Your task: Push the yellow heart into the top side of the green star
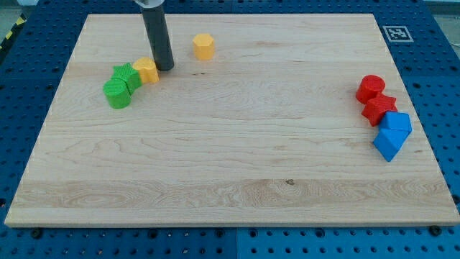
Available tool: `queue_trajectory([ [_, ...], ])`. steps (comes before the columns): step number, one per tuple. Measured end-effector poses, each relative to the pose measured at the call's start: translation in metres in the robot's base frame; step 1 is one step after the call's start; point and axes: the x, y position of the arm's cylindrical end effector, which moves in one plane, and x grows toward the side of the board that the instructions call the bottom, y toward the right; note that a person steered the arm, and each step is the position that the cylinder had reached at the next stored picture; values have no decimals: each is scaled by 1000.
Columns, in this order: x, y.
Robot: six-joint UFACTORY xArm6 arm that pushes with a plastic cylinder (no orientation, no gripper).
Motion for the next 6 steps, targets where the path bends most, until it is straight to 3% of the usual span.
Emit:
queue_trajectory([
  [2, 34, 28],
  [5, 4, -34],
  [6, -13, -5],
])
